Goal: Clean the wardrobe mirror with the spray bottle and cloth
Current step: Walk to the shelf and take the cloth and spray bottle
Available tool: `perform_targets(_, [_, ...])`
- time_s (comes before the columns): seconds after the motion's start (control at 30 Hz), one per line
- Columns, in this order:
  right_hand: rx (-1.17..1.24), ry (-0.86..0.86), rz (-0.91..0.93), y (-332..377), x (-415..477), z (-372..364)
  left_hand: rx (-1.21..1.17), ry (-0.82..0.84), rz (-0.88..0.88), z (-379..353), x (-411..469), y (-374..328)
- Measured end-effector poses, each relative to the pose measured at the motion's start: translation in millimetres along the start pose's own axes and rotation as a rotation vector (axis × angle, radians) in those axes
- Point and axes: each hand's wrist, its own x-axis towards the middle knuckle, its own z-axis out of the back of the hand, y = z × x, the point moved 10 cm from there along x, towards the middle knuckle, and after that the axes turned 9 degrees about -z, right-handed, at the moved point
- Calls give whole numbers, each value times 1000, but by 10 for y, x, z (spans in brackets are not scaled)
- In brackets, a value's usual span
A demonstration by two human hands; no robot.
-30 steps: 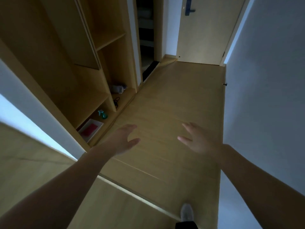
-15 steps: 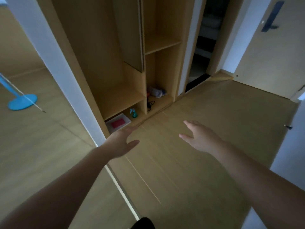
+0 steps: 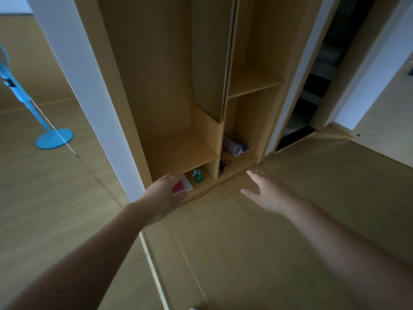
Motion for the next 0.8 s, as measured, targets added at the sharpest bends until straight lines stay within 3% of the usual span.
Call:
perform_targets(0.37, [-16, 10, 80, 351, 1136, 203, 61, -26, 26, 324, 792, 482])
perform_targets(0.67, [2, 64, 211, 401, 2119, 394, 119, -98, 211, 393, 1373, 722])
perform_targets(0.8, [-107, 33, 302, 379, 2626, 628, 128, -137, 275, 375, 1733, 667])
